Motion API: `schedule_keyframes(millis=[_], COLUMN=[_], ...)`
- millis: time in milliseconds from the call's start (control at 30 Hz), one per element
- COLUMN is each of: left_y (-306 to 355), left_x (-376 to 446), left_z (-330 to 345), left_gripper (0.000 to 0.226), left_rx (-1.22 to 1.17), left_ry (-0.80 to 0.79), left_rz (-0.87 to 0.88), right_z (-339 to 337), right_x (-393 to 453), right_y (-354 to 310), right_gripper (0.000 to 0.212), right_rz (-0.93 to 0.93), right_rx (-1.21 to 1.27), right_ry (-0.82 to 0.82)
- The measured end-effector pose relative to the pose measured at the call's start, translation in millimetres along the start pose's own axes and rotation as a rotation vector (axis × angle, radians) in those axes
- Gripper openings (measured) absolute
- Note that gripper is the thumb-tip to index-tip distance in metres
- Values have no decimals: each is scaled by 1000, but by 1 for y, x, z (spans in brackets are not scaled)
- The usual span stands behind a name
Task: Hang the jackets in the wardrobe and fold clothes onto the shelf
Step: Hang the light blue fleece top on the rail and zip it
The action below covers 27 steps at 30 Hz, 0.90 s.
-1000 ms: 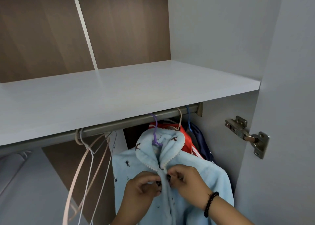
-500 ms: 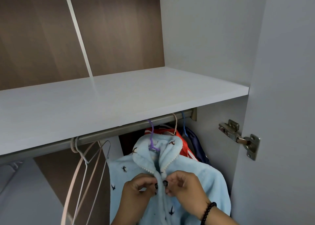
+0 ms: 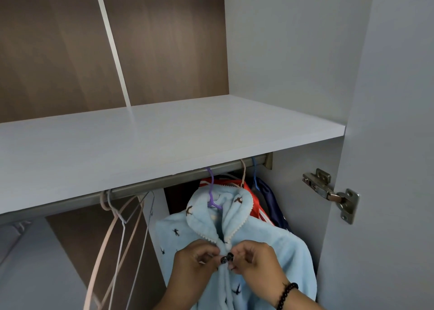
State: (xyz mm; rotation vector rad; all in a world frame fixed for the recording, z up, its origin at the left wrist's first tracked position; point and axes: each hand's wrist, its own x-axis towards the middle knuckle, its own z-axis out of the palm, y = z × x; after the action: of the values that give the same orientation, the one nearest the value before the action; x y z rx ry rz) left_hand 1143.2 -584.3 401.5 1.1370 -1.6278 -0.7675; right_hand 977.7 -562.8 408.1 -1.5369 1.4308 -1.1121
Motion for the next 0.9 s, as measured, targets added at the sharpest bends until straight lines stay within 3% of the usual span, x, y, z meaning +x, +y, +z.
schedule_keyframes(millis=[300,467,567,900], left_y=[0,3,5,0], left_x=[-10,-7,-4,1], left_z=[4,-1,-2,-3], left_gripper=[49,27,24,41], left_rx=[-74,-156,-156,-134], left_ry=[121,-10,-59,-108], left_rz=[-57,-214,-197,-116], right_z=[5,4,4,8], right_x=[1,3,4,4], right_y=[-6,-6,-4,3], right_gripper=[27,29,25,23], right_rz=[-12,-26,-25,37], right_rx=[-78,-112,-118,-43], right_ry=[80,48,52,79])
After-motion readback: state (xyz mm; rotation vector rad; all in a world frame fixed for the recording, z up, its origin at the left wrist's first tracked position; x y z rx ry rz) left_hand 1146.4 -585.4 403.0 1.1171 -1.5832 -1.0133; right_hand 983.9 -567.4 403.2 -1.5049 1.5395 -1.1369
